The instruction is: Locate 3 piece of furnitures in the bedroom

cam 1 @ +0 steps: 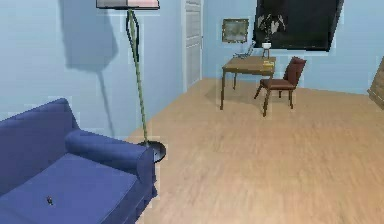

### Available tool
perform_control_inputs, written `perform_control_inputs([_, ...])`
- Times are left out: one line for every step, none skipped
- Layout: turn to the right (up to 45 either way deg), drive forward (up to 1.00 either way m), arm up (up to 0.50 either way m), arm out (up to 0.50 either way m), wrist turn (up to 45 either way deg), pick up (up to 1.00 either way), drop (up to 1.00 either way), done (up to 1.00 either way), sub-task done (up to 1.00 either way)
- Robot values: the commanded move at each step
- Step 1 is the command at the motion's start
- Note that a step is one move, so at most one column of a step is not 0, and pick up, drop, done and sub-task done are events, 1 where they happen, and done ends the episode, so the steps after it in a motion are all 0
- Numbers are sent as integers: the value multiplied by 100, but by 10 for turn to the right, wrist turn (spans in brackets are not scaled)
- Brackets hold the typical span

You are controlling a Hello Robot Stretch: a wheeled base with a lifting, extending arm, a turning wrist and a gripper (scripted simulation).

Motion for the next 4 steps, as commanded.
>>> perform_control_inputs([-150, 0, 0, 0, 0, 0, 0, 0, 0])
perform_control_inputs([0, 40, 0, 0, 0, 0, 0, 0, 0])
perform_control_inputs([300, 0, 0, 0, 0, 0, 0, 0, 0])
perform_control_inputs([0, 70, 0, 0, 0, 0, 0, 0, 0])
